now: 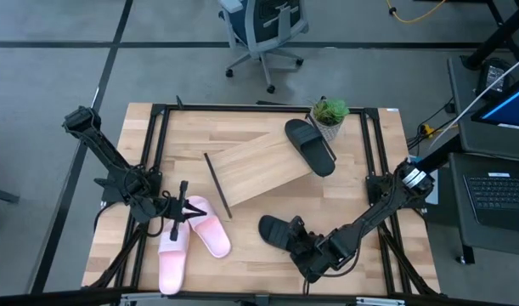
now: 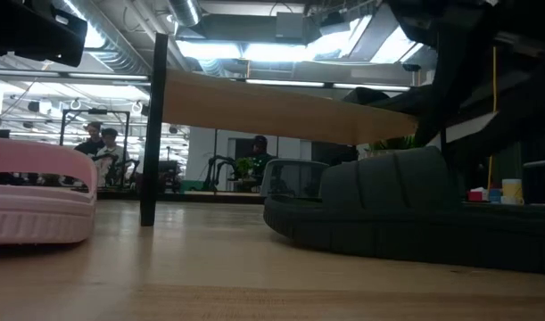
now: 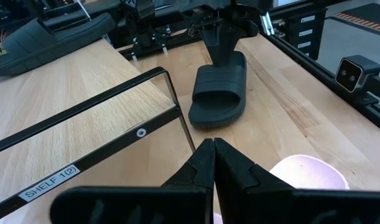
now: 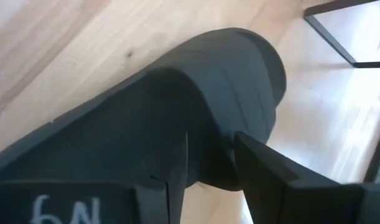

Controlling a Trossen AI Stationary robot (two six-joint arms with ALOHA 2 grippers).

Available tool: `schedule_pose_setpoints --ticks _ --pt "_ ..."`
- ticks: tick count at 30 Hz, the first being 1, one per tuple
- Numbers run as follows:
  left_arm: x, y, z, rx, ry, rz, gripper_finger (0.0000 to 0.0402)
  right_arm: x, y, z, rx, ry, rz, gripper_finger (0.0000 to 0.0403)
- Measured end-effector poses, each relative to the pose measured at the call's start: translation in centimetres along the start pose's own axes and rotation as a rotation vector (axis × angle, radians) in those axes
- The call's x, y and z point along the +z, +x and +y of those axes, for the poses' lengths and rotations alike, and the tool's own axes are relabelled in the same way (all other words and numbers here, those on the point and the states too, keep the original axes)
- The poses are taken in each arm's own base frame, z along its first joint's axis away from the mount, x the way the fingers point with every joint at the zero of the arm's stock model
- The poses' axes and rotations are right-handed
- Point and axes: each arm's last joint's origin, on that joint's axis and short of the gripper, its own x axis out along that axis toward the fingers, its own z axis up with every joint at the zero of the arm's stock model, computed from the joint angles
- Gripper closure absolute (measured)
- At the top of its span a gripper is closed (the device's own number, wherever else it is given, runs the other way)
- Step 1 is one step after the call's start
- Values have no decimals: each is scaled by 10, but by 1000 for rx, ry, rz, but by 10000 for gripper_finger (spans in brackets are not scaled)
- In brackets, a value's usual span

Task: Pick and place slides into the shelf
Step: Put the left black slide on the shelf

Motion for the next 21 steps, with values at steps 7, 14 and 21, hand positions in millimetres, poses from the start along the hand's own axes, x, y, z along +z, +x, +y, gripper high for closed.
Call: schedule_pose_setpoints --ticks 7,14,21 --pt "0 0 0 0 1 1 401 3 0 -2 -39 19 -23 274" --pt "0 0 0 0 2 1 401 4 0 -2 -41 26 -34 293" --pt "0 0 0 0 4 1 401 6 4 -8 -49 57 -47 299"
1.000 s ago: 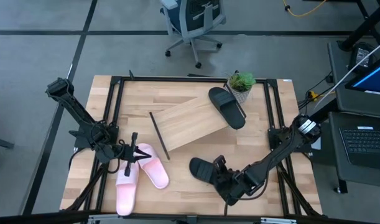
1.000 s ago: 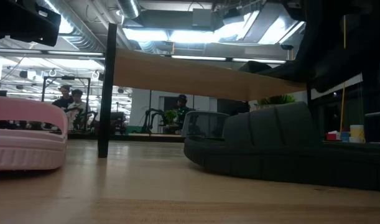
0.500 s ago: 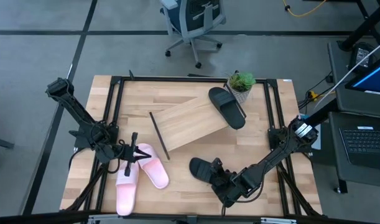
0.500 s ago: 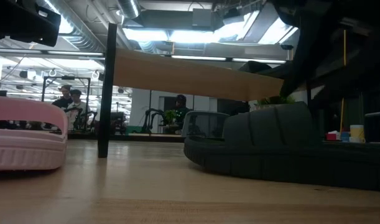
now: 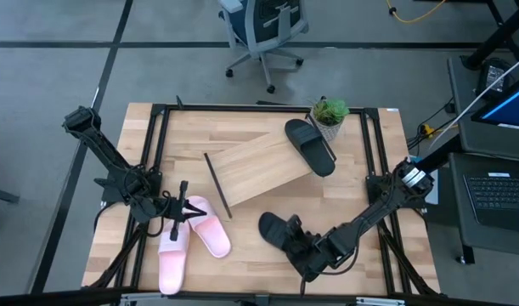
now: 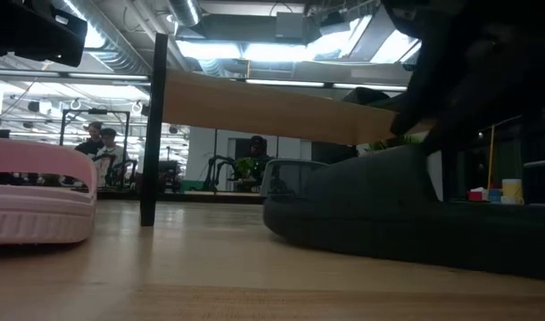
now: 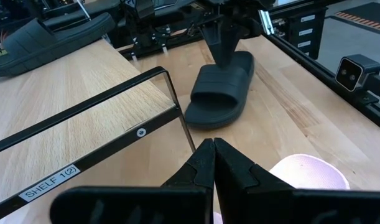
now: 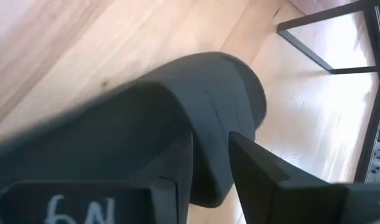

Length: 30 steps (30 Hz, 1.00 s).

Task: Pick and place slides into the shelf
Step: Put the left black slide on the shelf

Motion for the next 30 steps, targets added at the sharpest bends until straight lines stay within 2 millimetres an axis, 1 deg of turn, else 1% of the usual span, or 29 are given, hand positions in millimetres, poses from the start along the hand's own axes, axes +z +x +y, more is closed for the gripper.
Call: schedule_pose_setpoints --ticks 6,11,14,19,30 --pt "0 0 0 0 1 1 401 -1 3 -4 2 12 9 299" --pt "0 0 0 0 1 1 401 -1 7 -7 43 27 1 299" --pt "0 0 0 0 1 1 401 -1 13 -5 48 23 9 299" --pt "0 0 0 0 2 1 401 -2 21 1 47 -49 29 299" --pt "0 0 0 0 2 1 401 -1 22 -1 19 -27 23 299"
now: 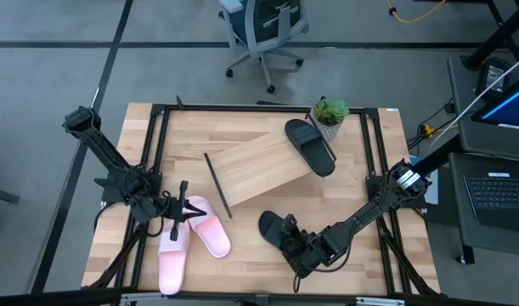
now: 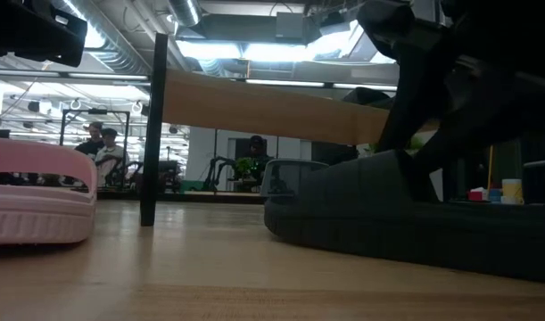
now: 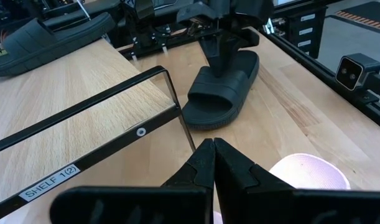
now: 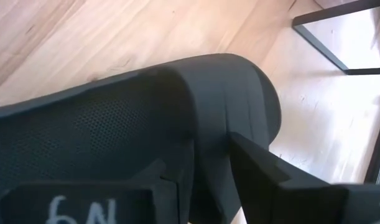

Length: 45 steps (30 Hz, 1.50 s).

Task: Pick and place slides into the shelf
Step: Put the left black slide on the shelf

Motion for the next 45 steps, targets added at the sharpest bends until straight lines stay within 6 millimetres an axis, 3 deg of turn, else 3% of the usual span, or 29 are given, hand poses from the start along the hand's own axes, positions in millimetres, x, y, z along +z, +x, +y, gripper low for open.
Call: schedule_pose_setpoints --ticks 5,14,19,28,45 --pt "0 0 0 0 0 0 401 0 0 0 -3 3 -3 315" --pt "0 0 0 0 0 0 401 1 -1 -1 -10 11 -7 389" --pt "0 0 0 0 0 0 401 1 0 -2 -10 95 -8 391" --pt "0 0 0 0 0 0 401 11 -11 -14 -26 85 15 391" --pt "0 0 0 0 0 0 401 34 -61 -53 -71 132 108 391"
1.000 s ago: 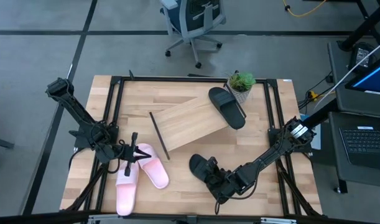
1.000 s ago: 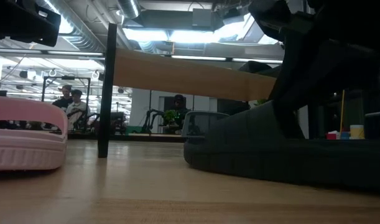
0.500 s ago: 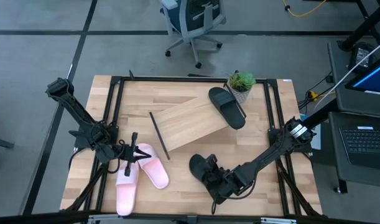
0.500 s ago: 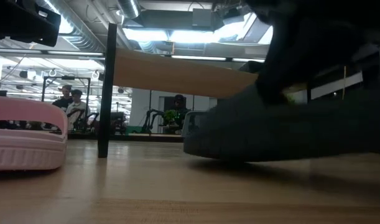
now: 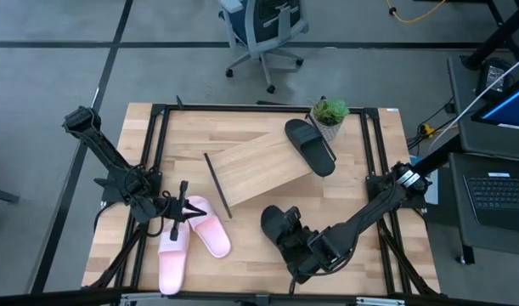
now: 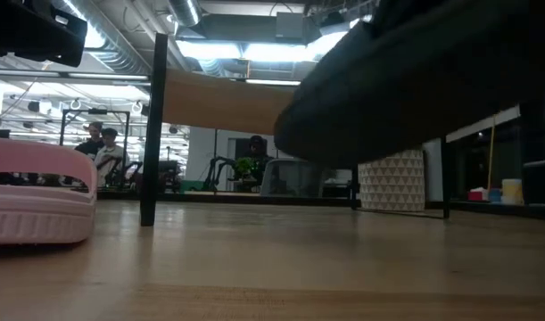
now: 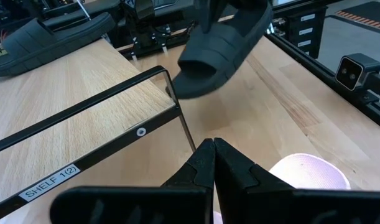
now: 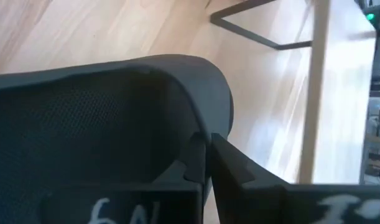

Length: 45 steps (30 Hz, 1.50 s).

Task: Pick and place slides into the shelf
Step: Put the left black slide on the shelf

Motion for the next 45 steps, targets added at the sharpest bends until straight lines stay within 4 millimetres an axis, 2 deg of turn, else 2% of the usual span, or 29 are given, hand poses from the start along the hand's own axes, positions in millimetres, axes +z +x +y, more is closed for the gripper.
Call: schedule_pose_setpoints --ticks 12,18,26,30,35,38,45 --pt "-1 0 0 0 6 6 401 -3 -30 -28 -166 -10 97 391" --pt "-1 0 0 0 13 6 401 2 -52 -47 -215 -7 84 391" --pt "-1 0 0 0 14 5 401 2 -70 -65 -282 -54 96 391" --pt "-1 0 0 0 14 6 401 -2 -69 -75 -313 -74 133 391" --pt "-1 0 0 0 14 6 401 -5 -57 -91 -310 -141 196 391" --pt "-1 0 0 1 14 6 401 -9 -48 -107 -308 -140 234 391" --pt "-1 0 0 0 15 6 401 -26 -42 -152 -276 1 256 391"
